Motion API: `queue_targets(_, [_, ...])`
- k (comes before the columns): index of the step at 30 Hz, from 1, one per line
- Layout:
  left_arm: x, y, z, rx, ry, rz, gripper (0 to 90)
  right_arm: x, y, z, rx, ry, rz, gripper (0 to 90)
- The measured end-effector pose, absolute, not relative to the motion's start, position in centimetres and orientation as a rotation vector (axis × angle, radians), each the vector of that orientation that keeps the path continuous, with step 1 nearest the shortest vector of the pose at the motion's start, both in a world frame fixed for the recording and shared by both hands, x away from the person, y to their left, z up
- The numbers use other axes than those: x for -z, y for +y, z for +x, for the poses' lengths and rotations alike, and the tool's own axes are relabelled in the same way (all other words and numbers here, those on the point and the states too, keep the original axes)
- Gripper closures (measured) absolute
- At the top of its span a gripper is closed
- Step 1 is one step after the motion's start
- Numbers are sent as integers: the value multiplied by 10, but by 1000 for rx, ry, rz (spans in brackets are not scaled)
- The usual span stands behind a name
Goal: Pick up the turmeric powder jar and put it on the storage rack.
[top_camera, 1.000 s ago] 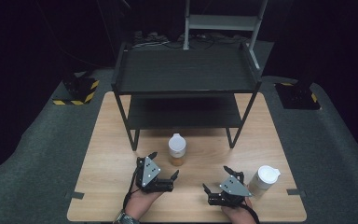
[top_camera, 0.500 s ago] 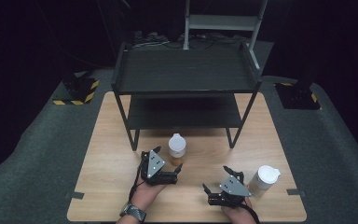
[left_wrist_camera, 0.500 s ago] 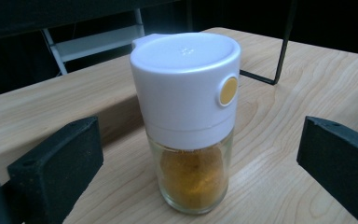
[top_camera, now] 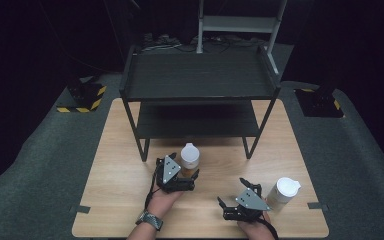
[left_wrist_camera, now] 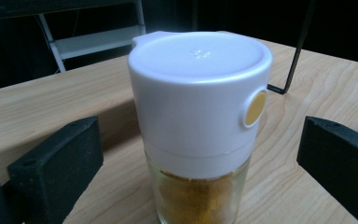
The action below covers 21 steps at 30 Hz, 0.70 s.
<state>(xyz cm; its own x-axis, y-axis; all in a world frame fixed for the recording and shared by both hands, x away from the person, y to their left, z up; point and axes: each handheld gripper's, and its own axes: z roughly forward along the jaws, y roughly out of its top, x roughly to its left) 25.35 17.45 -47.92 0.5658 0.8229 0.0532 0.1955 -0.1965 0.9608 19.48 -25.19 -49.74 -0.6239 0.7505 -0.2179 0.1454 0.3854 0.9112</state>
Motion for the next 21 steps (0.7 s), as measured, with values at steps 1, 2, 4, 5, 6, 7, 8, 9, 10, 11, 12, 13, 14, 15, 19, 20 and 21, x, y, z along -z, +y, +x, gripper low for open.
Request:
queue_targets(1, [480,174,255,-715,855,1706,4,497,-252,195,-1239,2018,766,1])
queue_targets(2, [481,173,256,-708,863,1700,4,497,-252,195,-1240,2017,767,1])
queue_targets(4, [482,172,258,-707,865,1700,5,498,-252,195,-1241,2016,768,1])
queue_targets(5, [483,172,260,-701,865,1698,7,498,-252,195,-1241,2016,768,1])
queue_targets(6, [484,171,260,-700,865,1698,8,498,-252,195,-1241,2017,767,0])
queue_targets(7, [485,171,261,-697,869,1691,10,498,-252,195,-1241,2017,767,1])
queue_targets(8, [486,171,262,-694,868,1691,14,498,-252,195,-1242,2017,767,1])
queue_targets(9, [487,170,262,-689,873,1685,18,498,-252,195,-1242,2017,767,1])
queue_targets(10, [488,170,263,-688,876,1683,24,498,-252,195,-1243,2017,768,1])
queue_targets(11, [488,169,263,-689,879,1680,33,498,-253,195,-1244,2016,768,1])
queue_targets(12, [489,169,263,-686,883,1674,44,498,-253,195,-1245,2016,769,1])
queue_targets(13, [490,169,264,-680,888,1668,60,498,-253,195,-1245,2016,769,1])
queue_targets(14, [491,169,264,-678,892,1664,70,498,-253,195,-1245,2016,768,1])
queue_targets(15, [491,170,264,-678,893,1661,77,498,-253,195,-1245,2016,767,1])
queue_targets(19, [496,172,266,-646,925,1624,127,498,-253,195,-1244,2015,767,1])
queue_targets(20, [497,172,266,-641,930,1619,139,498,-253,195,-1244,2016,767,1])
queue_targets(21, [498,173,266,-639,928,1614,157,498,-253,195,-1245,2016,768,1])
